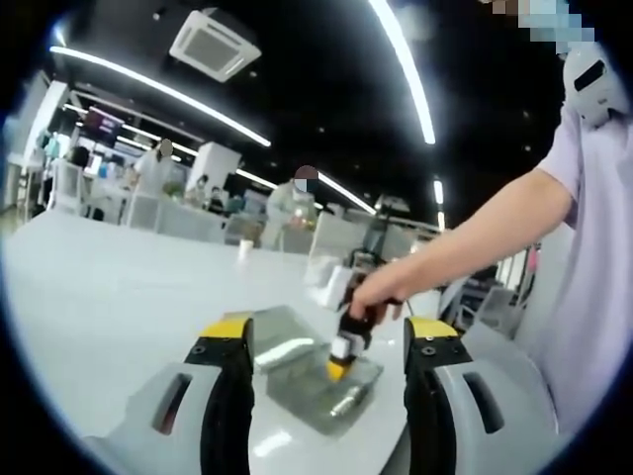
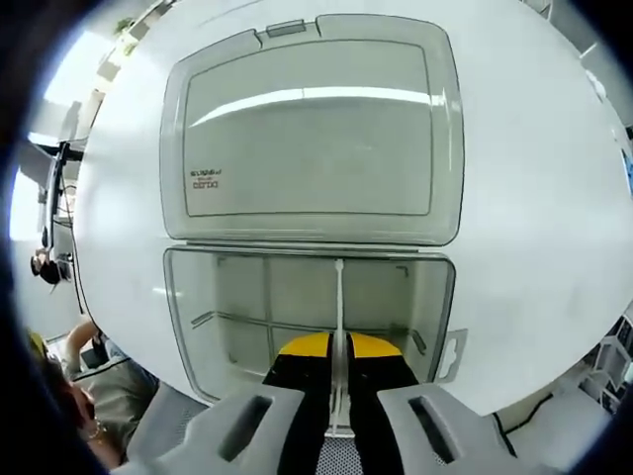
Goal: Insert the divider into the dual guide fixture by aligning both edges with the guide slots and pushing it downward to the bottom, including one-sided entry, uneven engagement, binding, and posture correction.
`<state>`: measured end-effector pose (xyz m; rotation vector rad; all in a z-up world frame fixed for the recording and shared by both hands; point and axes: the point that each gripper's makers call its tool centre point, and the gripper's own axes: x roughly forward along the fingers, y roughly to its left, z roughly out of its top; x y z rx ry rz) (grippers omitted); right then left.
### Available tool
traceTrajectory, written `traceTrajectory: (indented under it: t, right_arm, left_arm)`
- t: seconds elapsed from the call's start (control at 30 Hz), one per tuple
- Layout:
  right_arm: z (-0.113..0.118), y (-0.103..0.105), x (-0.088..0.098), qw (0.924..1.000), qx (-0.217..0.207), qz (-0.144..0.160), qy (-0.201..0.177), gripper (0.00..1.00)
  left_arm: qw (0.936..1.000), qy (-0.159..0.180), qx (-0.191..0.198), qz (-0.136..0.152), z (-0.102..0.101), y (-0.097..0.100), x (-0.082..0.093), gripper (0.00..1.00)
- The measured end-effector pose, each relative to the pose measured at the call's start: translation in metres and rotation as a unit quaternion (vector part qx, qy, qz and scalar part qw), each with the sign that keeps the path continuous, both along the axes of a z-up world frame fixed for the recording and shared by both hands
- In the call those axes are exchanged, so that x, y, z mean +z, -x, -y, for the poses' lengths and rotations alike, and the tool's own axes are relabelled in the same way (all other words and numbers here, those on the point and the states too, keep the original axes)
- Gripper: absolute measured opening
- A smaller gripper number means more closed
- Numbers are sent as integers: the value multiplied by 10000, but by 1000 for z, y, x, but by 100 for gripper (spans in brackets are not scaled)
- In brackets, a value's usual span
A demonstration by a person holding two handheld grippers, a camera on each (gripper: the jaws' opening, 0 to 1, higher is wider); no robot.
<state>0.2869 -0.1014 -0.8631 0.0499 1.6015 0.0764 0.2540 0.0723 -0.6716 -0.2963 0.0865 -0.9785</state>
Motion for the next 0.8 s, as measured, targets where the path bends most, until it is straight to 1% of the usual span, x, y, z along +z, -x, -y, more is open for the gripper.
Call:
traceTrajectory:
  t: [0.2,0.47,0.7,0.8]
  right_arm:
    - [-1,-1,-1,9999,101,11,-23,0]
    - [-3,1,-2,9998,202,30,-80,2]
    - [-4,2,-2,9995,284,48,-130,3]
    - [-6,3,-2,9993,327,58,-171,5]
  left_arm:
    - [9999,-97,-19,-26,-1,1,-4,60]
    - [9999,-110,9,-15,-3,0,-3,61]
    - [9998,-177,26,-25,-6,0,-5,62]
    - [9998,-172,46,-20,-7,0,-5,62]
